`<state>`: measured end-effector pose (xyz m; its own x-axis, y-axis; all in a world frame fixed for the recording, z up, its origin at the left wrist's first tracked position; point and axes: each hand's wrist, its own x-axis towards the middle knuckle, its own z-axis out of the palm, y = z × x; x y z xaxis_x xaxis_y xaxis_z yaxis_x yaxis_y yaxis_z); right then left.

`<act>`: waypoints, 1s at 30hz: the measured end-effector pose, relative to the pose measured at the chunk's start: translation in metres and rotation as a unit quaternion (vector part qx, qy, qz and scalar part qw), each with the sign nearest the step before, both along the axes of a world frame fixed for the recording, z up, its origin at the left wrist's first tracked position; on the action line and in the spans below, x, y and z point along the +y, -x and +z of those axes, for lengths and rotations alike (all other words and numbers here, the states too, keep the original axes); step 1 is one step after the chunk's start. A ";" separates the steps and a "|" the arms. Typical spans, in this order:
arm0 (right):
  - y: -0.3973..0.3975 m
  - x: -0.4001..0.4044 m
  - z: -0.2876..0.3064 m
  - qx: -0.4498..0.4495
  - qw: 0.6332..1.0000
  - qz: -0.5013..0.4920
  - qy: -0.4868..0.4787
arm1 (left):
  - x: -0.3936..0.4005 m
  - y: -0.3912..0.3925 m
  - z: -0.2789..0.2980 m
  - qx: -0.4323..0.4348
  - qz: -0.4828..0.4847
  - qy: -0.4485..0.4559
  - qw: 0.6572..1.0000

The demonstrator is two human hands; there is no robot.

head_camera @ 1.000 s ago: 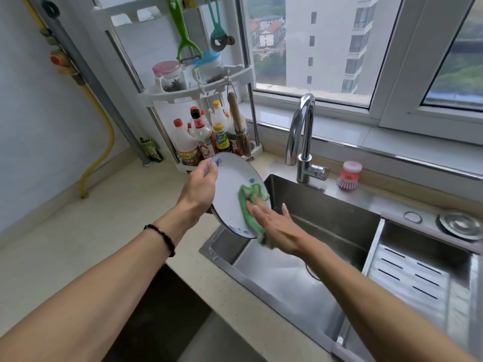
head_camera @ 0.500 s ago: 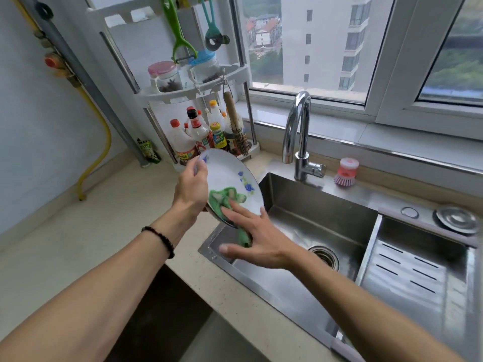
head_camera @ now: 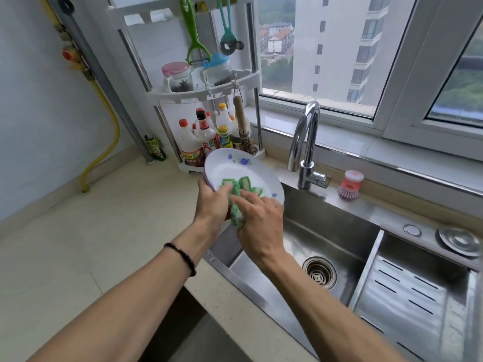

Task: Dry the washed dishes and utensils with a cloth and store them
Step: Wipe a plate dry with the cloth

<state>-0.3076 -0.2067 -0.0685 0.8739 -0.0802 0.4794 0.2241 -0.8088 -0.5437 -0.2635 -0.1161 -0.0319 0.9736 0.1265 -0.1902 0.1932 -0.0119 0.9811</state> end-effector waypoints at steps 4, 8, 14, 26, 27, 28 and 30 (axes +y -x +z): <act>0.008 -0.008 0.006 0.125 0.981 0.150 -0.014 | 0.010 -0.013 0.009 -0.039 0.032 -0.055 0.997; -0.004 -0.043 -0.007 0.235 0.957 0.146 0.087 | 0.019 -0.016 0.013 -0.071 0.046 -0.143 0.986; 0.006 -0.018 0.003 0.212 0.941 0.262 0.032 | 0.022 -0.018 0.010 -0.068 0.078 -0.133 0.986; -0.002 -0.033 -0.007 0.264 0.933 0.227 0.085 | 0.028 -0.018 0.013 -0.085 0.064 -0.199 0.974; -0.004 -0.036 -0.007 0.271 0.934 0.213 0.091 | 0.025 -0.016 0.012 -0.079 0.076 -0.199 0.974; -0.004 -0.033 -0.005 0.269 0.936 0.214 0.077 | 0.022 -0.015 0.012 -0.073 0.094 -0.200 0.972; 0.003 -0.019 -0.002 0.242 0.939 0.242 0.027 | 0.018 -0.013 0.012 -0.064 0.113 -0.196 0.972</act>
